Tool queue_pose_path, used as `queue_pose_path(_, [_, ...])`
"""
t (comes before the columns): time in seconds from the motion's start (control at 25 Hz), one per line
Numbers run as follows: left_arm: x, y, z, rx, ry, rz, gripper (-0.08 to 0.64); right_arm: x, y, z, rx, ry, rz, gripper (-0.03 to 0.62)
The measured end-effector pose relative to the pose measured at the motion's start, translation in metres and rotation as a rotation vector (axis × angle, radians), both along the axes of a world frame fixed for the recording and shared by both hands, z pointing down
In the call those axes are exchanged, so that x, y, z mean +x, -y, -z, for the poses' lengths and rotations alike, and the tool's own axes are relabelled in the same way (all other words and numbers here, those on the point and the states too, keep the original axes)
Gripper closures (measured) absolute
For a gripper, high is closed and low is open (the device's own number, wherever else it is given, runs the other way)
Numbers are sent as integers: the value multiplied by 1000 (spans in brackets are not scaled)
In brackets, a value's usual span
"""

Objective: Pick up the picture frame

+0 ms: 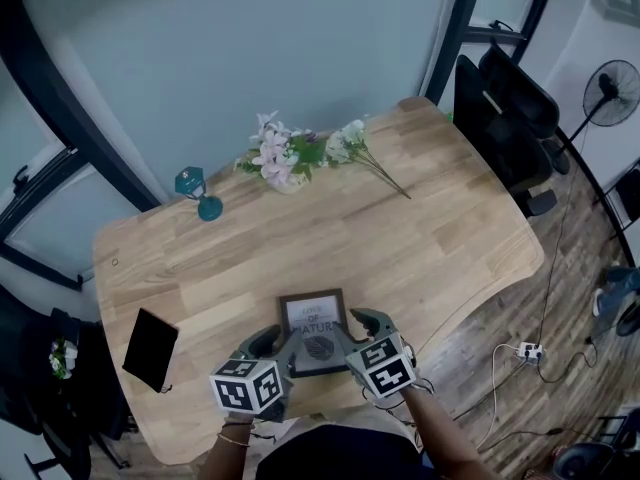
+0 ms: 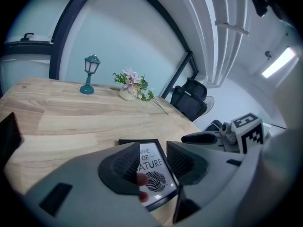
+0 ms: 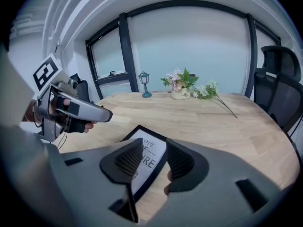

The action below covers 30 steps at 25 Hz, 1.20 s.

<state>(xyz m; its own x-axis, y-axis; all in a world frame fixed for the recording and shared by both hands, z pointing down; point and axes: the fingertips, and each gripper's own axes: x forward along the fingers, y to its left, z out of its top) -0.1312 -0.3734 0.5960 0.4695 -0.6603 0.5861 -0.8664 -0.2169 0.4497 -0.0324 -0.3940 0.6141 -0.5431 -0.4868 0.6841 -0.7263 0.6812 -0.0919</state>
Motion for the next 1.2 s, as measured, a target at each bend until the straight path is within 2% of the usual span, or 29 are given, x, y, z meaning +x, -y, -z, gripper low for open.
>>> queue_pose_path(0.48, [-11, 0, -42, -99, 8, 43, 393, 2, 5, -36, -68, -50, 14, 462])
queue_pose_path(1.2, [-11, -10, -90, -213, 27, 59, 387, 4, -3, -82, -208, -43, -26, 462])
